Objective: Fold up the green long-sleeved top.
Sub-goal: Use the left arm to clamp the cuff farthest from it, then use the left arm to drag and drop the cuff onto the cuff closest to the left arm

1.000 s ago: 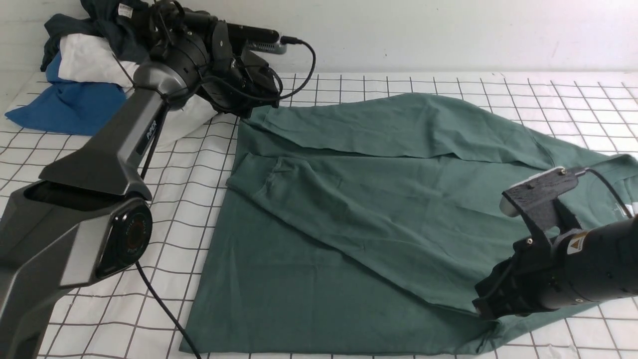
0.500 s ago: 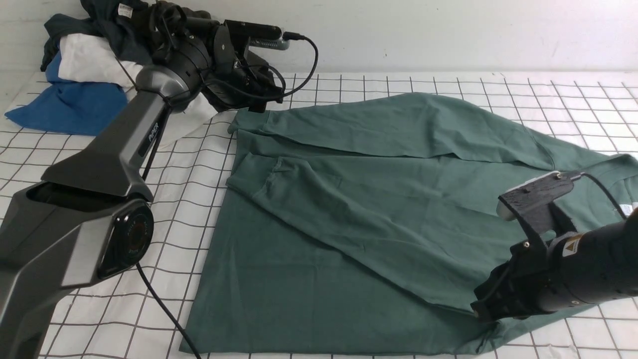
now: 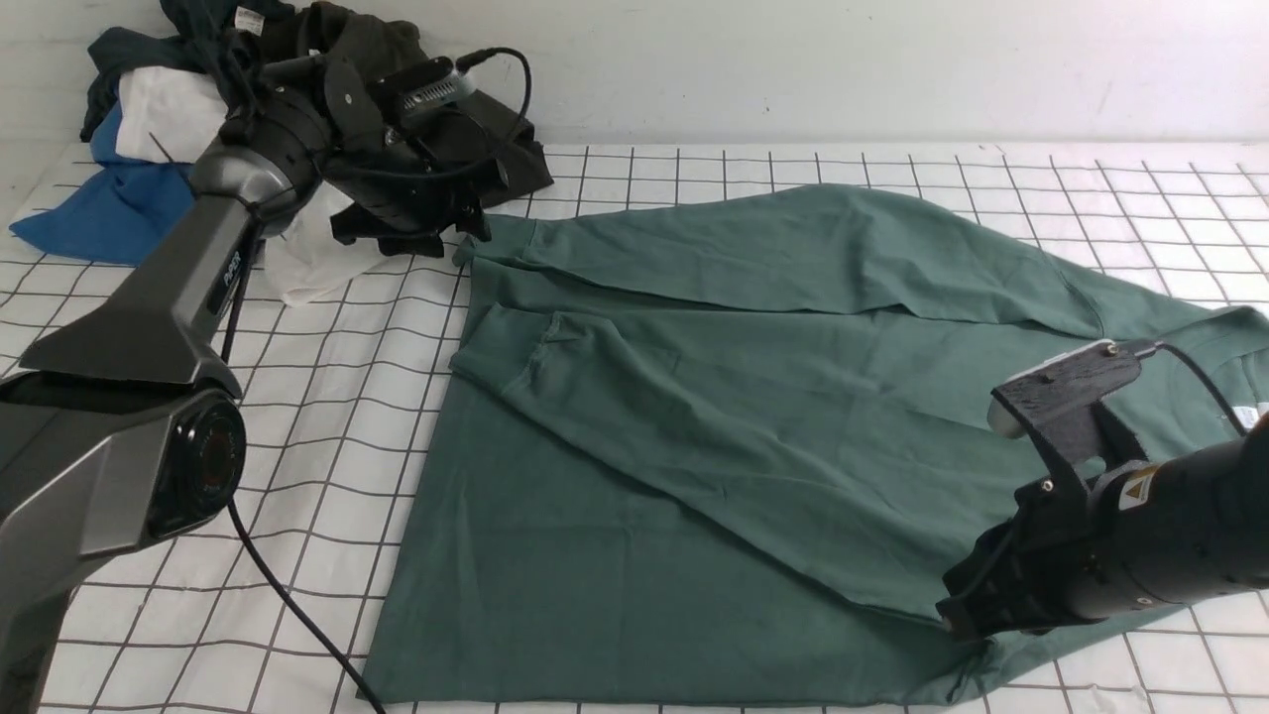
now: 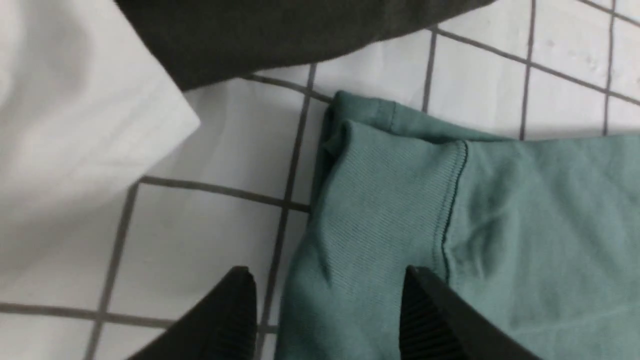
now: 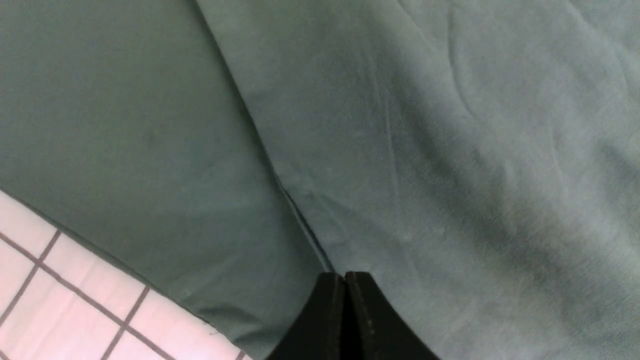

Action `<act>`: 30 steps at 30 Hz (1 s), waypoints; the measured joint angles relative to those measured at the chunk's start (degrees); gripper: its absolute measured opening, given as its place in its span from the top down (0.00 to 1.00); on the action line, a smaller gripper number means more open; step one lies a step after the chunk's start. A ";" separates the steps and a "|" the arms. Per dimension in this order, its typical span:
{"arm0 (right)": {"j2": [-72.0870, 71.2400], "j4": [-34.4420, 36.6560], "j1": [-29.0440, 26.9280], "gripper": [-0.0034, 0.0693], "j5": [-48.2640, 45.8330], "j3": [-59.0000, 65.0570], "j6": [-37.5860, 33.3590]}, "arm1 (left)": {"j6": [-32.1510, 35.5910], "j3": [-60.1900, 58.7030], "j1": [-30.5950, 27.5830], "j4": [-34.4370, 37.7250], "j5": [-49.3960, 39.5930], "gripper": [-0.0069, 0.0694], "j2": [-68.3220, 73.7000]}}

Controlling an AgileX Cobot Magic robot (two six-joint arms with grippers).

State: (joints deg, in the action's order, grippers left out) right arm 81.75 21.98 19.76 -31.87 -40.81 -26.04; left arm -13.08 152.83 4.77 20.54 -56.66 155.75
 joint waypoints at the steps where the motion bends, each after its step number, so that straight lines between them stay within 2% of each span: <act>1: 0.00 0.00 0.00 0.97 0.06 0.00 0.00 | -0.06 0.00 -0.19 1.37 -0.06 0.45 0.27; 8: 0.00 0.00 0.00 0.97 0.23 0.00 -0.06 | -0.20 0.20 -1.11 4.54 -0.29 0.60 2.14; 12: 0.00 0.00 0.00 0.97 0.23 0.00 -0.06 | 1.26 1.00 -1.17 4.48 0.53 0.79 2.70; 13: 0.00 0.00 0.00 0.97 0.23 0.00 -0.06 | 1.86 1.21 -1.11 4.48 0.70 0.80 2.76; 15: 0.00 0.00 0.00 0.97 0.23 0.00 -0.06 | 5.04 3.37 -1.06 4.49 1.42 0.88 3.05; 20: 0.00 0.00 0.00 0.97 0.23 0.00 -0.06 | 10.27 7.47 -0.54 4.45 1.43 0.89 2.77; 24: 0.00 0.00 0.00 0.97 0.29 0.00 -0.06 | 11.15 9.87 0.24 4.73 -0.72 0.89 2.30; 27: 0.00 -0.66 0.00 0.97 0.23 0.00 -0.06 | 11.37 14.26 1.37 10.04 -9.08 0.89 1.89; 30: 0.00 -3.61 0.00 0.97 -0.35 0.00 -0.06 | 11.69 14.90 2.58 12.33 -13.83 0.89 -0.15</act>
State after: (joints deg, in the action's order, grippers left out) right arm 81.75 18.37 19.76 -32.22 -40.81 -26.10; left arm -1.39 167.74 7.35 32.88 -70.48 155.60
